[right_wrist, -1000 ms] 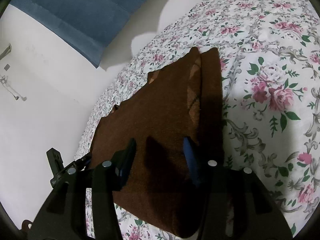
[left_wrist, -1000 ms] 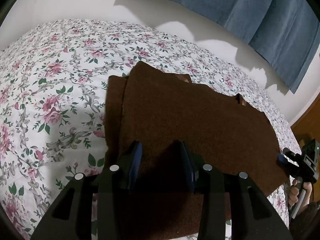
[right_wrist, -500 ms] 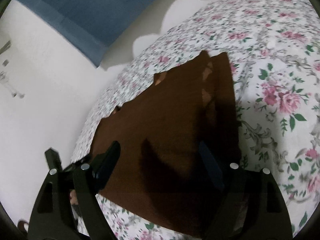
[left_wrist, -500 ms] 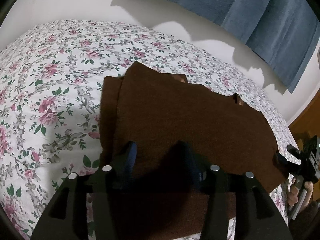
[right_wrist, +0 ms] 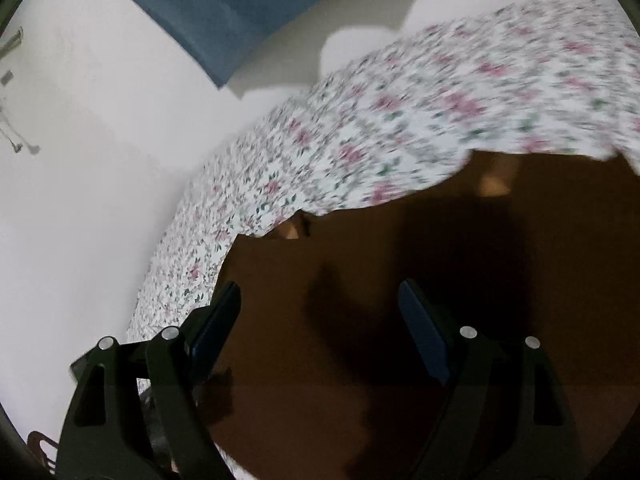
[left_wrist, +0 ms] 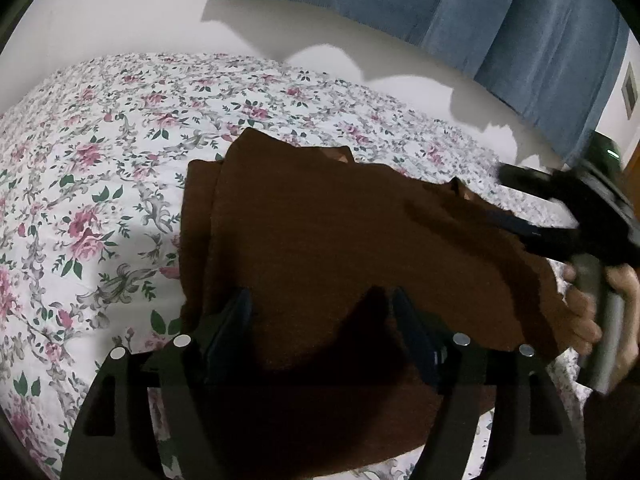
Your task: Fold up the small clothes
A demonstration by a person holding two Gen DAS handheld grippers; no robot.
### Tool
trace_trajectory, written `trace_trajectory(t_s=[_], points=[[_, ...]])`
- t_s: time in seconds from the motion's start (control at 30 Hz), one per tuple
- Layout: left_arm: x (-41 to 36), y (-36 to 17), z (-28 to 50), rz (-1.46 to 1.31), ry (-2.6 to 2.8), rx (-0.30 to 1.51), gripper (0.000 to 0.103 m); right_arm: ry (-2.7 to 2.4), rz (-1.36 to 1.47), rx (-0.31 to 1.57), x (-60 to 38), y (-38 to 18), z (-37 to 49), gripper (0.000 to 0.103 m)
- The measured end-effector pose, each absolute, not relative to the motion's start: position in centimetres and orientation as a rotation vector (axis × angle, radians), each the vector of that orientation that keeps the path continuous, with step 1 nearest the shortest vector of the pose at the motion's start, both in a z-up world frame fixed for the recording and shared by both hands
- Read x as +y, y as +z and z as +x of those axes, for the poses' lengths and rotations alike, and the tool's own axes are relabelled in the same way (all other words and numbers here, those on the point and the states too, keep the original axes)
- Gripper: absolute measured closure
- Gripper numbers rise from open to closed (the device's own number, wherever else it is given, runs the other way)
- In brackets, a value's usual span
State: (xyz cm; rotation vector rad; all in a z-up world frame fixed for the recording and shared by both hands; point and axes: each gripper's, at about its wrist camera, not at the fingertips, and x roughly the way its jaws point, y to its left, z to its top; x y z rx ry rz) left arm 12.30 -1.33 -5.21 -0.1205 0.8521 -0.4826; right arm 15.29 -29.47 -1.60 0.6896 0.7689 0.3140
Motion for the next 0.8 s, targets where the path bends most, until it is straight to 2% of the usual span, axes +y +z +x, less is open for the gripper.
trace_trajectory(t_s=[0.17,0.23,0.3,0.67,0.8], points=[[-0.8,-4.8,12.2,-0.161,-0.502,0.844,0.029,0.252,0.682,0.918,-27.7,-4.7,19.5,0.022],[-0.5,-4.1,12.1,-0.162,-0.517,0.827,0.029,0.254,0.673,0.899,-27.4,-4.9,19.5,0.016],[-0.2,-3.6,12.0,-0.152,-0.516,0.804,0.029,0.254,0.659,0.879,-27.0,-4.4,19.1,0.014],[3.2,-3.6,13.6,-0.201,-0.443,0.821,0.029,0.267,0.7,0.78,-25.8,-1.8,12.9,0.014],[4.0,-4.0,14.2,-0.229,-0.444,0.852,0.029,0.273,0.716,0.839,-24.4,-3.8,10.9,0.014]])
